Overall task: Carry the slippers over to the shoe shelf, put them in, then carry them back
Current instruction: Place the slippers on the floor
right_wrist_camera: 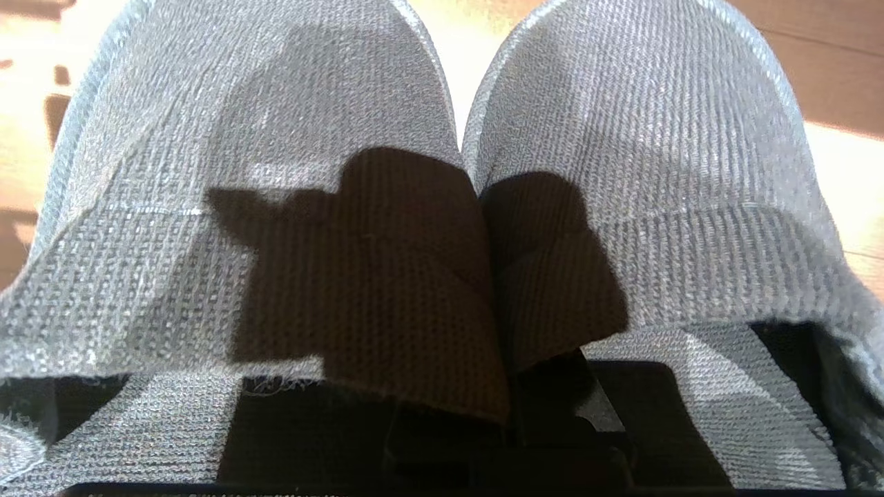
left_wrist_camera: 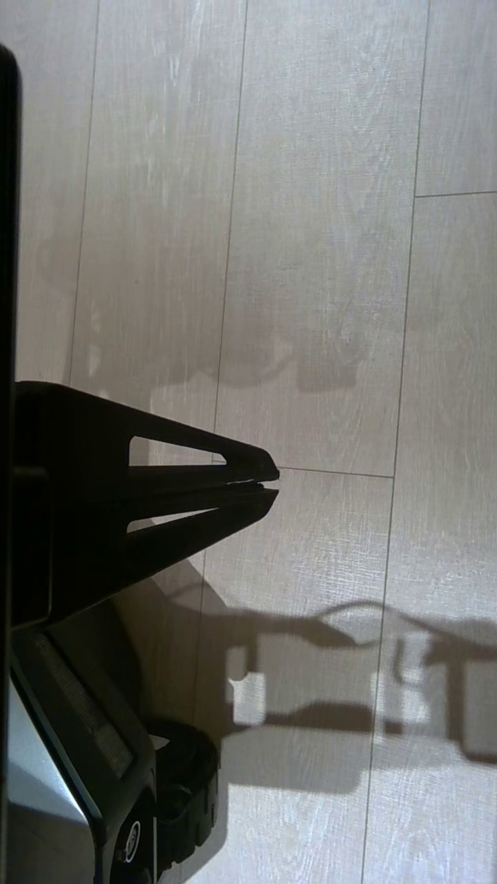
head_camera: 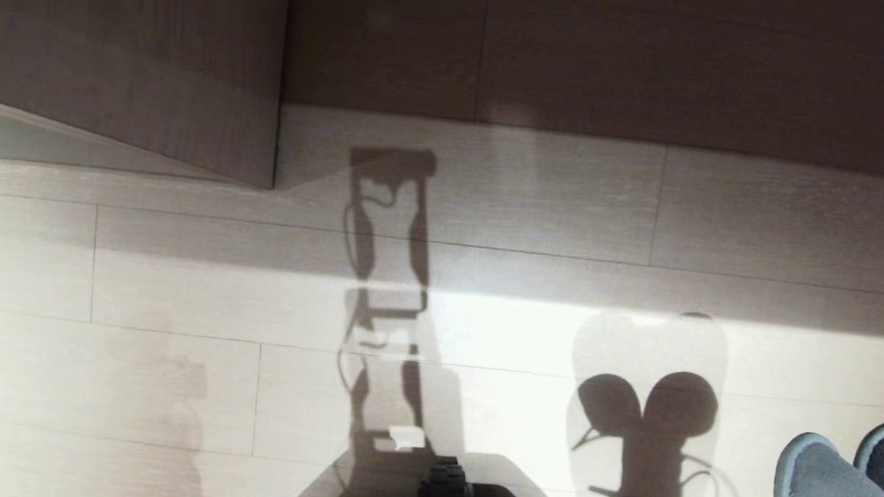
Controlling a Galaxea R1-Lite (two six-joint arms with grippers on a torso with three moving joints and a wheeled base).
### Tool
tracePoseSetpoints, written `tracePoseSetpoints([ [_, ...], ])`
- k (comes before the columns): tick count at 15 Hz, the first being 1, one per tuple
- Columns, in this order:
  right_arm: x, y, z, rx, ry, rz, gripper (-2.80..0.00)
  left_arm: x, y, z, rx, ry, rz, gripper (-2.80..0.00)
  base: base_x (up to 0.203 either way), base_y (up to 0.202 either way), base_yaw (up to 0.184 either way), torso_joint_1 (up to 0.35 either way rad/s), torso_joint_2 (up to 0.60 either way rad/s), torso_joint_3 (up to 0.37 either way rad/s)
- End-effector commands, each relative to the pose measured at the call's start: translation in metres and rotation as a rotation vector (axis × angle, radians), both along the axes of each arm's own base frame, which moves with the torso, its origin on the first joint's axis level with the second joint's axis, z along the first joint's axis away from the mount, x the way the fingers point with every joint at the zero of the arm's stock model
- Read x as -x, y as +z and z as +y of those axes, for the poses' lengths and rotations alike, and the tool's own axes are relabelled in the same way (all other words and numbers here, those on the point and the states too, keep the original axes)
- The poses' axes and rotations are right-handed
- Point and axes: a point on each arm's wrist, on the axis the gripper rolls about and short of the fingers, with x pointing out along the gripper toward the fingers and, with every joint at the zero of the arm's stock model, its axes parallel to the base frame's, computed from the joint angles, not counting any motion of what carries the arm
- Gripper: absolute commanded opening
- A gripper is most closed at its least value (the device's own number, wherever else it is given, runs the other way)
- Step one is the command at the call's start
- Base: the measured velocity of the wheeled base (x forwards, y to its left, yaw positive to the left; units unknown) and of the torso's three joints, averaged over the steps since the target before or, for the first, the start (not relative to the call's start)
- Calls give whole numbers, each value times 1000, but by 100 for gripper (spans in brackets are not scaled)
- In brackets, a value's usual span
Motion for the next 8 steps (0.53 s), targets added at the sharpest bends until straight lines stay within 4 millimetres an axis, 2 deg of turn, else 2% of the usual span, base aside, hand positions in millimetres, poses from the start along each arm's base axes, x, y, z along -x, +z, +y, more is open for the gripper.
tracePoseSetpoints([
  [1,0,0,0,1,0,-1,-280,0,0,0,1,0,2,-280,0,0,0,0,0,0],
  [5,0,1,0,12,9,-4,-280,0,0,0,1,0,2,-280,0,0,0,0,0,0],
  [7,-4,20,0,24,23,-4,-280,0,0,0,1,0,2,-280,0,0,0,0,0,0],
  [8,-12,33,0,27,32,21,-280,0,0,0,1,0,2,-280,0,0,0,0,0,0],
])
